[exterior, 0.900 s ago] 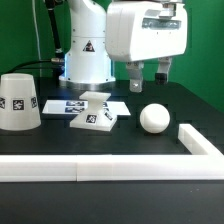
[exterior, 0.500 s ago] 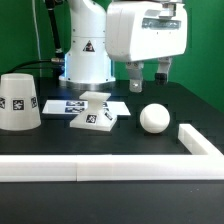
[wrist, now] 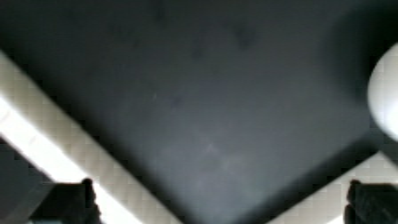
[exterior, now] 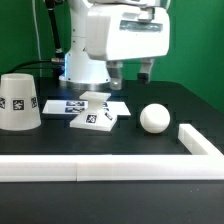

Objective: Assemble lamp

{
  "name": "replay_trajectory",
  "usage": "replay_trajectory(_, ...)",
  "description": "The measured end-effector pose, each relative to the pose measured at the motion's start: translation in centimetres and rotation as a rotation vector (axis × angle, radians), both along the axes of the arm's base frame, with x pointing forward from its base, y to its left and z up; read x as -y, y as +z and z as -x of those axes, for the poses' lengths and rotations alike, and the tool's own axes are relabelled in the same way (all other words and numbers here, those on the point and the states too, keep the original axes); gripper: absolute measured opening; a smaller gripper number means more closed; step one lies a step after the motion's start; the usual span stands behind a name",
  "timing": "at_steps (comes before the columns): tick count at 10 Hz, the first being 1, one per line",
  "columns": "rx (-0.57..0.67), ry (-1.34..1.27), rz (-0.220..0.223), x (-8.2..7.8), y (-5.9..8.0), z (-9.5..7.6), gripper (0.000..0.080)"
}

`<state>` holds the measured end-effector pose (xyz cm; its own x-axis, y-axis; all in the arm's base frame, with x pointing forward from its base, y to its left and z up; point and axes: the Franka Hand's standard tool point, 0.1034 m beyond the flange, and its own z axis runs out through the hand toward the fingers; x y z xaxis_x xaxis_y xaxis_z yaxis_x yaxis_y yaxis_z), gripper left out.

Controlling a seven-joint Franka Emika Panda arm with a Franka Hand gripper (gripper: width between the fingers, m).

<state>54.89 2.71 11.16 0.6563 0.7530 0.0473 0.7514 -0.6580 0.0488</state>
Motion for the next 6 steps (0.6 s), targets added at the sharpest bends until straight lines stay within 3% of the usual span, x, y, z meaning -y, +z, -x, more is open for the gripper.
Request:
replay_trajectory(2,-0.01,-0.183,-0.014,0.98,-0.23,2.17,0.0699)
replay_trajectory(6,-0.014,-0.437,-0.037,0.53,-0.36,2.04,0.0699)
